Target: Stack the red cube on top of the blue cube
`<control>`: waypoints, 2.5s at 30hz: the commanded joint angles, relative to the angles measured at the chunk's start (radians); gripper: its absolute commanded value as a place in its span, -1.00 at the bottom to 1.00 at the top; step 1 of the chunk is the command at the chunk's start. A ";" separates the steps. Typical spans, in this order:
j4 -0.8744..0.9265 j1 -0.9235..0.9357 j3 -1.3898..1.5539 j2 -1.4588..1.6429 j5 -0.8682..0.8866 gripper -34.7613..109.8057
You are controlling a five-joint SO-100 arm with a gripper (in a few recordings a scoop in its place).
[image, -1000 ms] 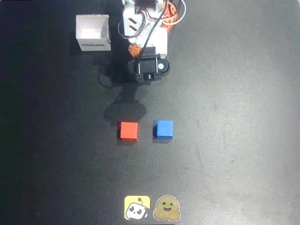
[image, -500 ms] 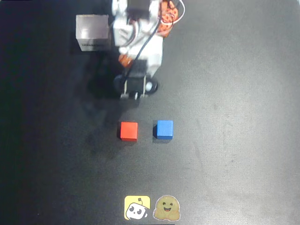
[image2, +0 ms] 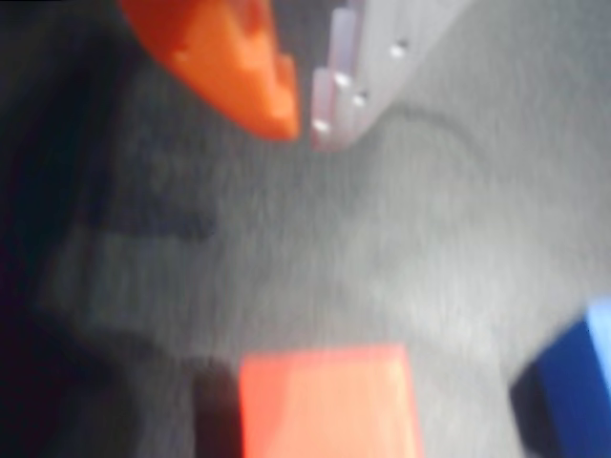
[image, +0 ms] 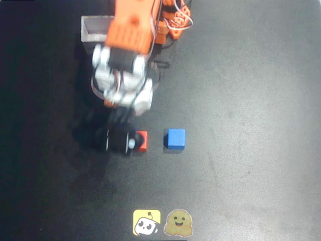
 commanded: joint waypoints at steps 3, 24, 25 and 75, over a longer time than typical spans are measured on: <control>0.018 -0.041 -0.158 -0.141 0.094 -0.52; -0.005 -0.115 -0.281 -0.279 0.179 -0.22; -0.012 -0.118 -0.281 -0.287 0.178 -0.22; 0.083 -0.153 -0.396 -0.314 0.133 -0.52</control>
